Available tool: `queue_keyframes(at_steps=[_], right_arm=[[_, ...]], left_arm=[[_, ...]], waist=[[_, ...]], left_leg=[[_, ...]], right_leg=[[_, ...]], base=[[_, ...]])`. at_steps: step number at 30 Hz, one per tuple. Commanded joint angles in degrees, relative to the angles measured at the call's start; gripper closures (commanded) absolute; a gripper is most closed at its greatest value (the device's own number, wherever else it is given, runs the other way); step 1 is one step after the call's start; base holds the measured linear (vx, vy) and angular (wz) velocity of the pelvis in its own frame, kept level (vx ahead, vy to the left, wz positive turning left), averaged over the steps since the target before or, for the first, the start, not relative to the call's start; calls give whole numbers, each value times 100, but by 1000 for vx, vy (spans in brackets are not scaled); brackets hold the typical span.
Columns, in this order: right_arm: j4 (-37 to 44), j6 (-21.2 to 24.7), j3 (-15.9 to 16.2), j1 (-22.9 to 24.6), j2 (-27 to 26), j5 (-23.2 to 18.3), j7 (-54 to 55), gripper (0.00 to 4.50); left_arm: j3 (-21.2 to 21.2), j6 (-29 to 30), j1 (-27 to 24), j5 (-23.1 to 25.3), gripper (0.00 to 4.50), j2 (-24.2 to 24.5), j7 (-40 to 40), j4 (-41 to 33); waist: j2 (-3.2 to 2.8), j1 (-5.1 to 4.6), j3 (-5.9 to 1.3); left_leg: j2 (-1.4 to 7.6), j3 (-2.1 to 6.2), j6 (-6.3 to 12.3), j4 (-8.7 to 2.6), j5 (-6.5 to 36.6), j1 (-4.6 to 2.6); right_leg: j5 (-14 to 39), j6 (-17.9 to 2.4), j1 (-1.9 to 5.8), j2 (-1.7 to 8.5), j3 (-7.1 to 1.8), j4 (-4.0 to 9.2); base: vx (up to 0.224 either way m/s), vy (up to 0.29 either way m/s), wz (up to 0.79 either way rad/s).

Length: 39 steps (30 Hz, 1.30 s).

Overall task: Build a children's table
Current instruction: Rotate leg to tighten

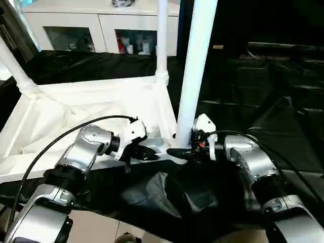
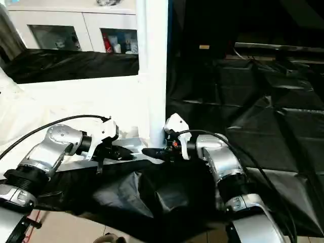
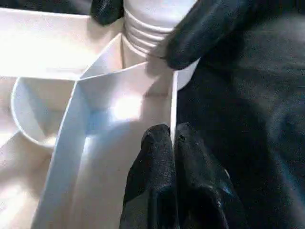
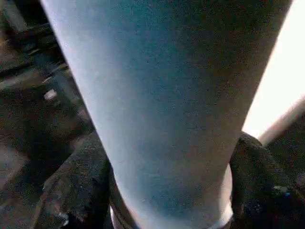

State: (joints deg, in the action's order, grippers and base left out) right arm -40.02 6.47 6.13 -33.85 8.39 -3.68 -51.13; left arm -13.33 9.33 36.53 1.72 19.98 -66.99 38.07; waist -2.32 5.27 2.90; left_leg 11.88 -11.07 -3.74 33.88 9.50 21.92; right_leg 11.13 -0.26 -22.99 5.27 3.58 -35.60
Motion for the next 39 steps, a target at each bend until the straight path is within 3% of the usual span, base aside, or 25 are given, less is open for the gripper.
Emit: queue_keyframes(at_steps=[1,4,7,9,11,12,16,19,22,26,31,32,39], right_arm=[[-537,86,-49,-246,-558,60,1129,175],[-878,130,-306,-432,-833,-61,1802,175],[-1088,99,-473,-576,-1043,-148,2284,175],[-1159,3,-472,-631,-1194,-97,2477,175],[-1186,-103,-459,-647,-1294,-56,2417,105],[-1201,-134,-454,-654,-1316,-41,2360,105],[-1074,-199,-283,-602,-1183,72,1898,63],[-930,-232,-116,-532,-1032,91,1467,63],[-730,-258,58,-435,-858,82,984,63],[-172,-290,448,-170,-244,44,-345,63],[139,-259,549,-28,182,1,-1181,63],[217,-179,547,-1,236,-43,-1299,84],[530,8,635,119,504,-163,-1804,139]], left_arm=[[48,296,401,20,450,-550,884,184],[218,499,656,37,450,-831,1554,446],[319,584,801,18,450,-1030,1973,613],[370,580,853,9,450,-1161,2230,667],[366,541,847,11,450,-1234,2231,651],[361,528,838,16,450,-1251,2200,643],[232,312,682,26,450,-1160,1748,483],[133,174,589,39,450,-1050,1486,377],[67,119,508,22,450,-948,1280,268],[-147,-94,266,-26,450,-564,473,17],[-283,-357,104,-84,450,-248,-254,-137],[-300,-390,74,-83,450,-199,-351,-177],[-420,-326,-41,-140,450,66,-922,-368]], waist=[[41,-26,-352],[50,-50,-352],[64,-33,-391],[58,-32,-414],[55,-19,-415],[48,-20,-415],[65,-32,-400],[69,-31,-401],[76,-19,-411],[68,-3,-410],[60,17,-385],[32,30,-385],[43,78,-402]], left_leg=[[126,74,-66,-448,1574,-142],[108,91,-154,-446,1629,-155],[108,82,5,-425,1296,-98],[97,71,121,-396,1037,-85],[97,65,195,-383,971,-83],[98,65,229,-386,983,-80],[108,64,254,-403,1116,-90],[111,65,264,-401,1134,-80],[116,63,351,-384,979,-70],[125,50,468,-370,888,-60],[153,54,347,-400,1238,-93],[160,54,343,-402,1291,-107],[160,50,302,-400,1170,-105]], right_leg=[[1431,-1313,209,317,-230,463],[1808,-1151,217,332,-228,517],[1238,-1142,247,311,-224,476],[666,-1278,257,288,-215,416],[489,-1334,260,288,-208,402],[466,-1351,267,289,-203,402],[604,-1351,272,292,-203,422],[681,-1324,284,306,-206,423],[441,-1355,307,291,-196,397],[294,-1430,298,290,-193,381],[786,-1409,272,292,-199,421],[799,-1415,255,292,-205,420],[549,-1477,258,300,-207,382]], base=[[0,0,0],[0,0,0],[0,0,0],[0,0,0],[0,0,0],[0,0,0],[0,0,0],[0,0,0],[0,0,0],[0,0,0],[0,0,0],[0,0,0],[0,0,0]])
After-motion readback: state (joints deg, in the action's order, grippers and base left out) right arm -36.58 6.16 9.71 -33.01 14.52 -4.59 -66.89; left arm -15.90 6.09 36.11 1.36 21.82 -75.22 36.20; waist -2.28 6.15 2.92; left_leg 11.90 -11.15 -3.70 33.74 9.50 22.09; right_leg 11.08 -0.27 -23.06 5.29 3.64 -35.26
